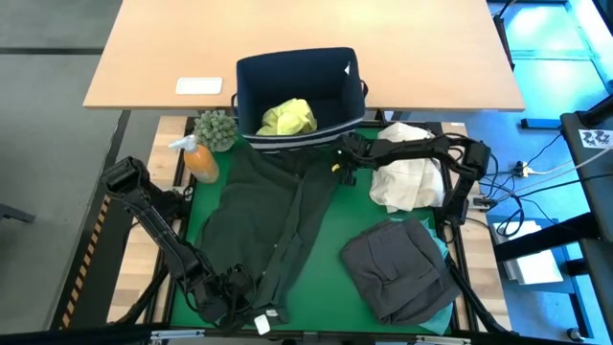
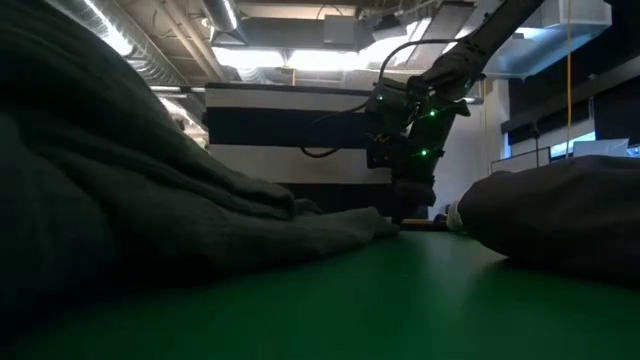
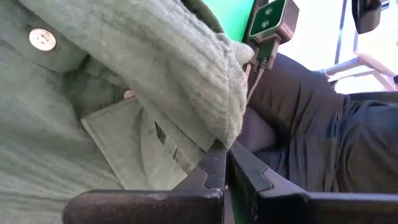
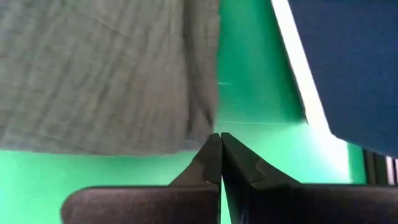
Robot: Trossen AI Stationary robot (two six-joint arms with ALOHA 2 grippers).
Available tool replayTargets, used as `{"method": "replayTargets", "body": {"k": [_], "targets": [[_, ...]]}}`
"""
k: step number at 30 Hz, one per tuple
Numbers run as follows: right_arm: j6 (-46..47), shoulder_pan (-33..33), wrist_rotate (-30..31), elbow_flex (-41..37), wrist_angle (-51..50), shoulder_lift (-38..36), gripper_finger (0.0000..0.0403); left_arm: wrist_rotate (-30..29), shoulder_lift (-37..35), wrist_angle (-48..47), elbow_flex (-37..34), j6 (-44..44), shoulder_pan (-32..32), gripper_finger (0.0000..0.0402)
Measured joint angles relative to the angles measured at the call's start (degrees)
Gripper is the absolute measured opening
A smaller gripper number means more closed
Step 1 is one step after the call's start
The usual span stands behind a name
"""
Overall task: Fold laundry
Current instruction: Fold the green polo shirt
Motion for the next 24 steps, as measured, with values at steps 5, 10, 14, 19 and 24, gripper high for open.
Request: {"method": "replayTargets", "body": {"k": [5, 10, 14, 19, 24], "targets": [[0.95, 2.0, -2.54, 0.02, -4.72, -0.23, 0.0001, -0.19, 0.0, 0.0, 0.0, 0.0, -0.02, 0.0], [4.02, 6.24, 0.8, 0.02, -13.05, -4.51, 0.0001, -0.22, -0.01, -0.02, 0.0, 0.23, -0.02, 0.0], [6.5, 10.49, 1.0, 0.02, -13.84, -9.66, 0.0001, -0.21, -0.02, -0.01, 0.0, 1.03, 0.18, 0.0], [9.13, 15.35, -1.01, 0.09, -8.44, -12.98, 0.0001, -0.23, -0.02, 0.0, 0.0, 1.49, 0.36, 0.0], [9.82, 17.69, -2.1, 0.11, -2.87, -10.85, 0.0001, 0.03, -0.01, 1.18, 0.0, 1.49, -0.13, 0.0]]}}
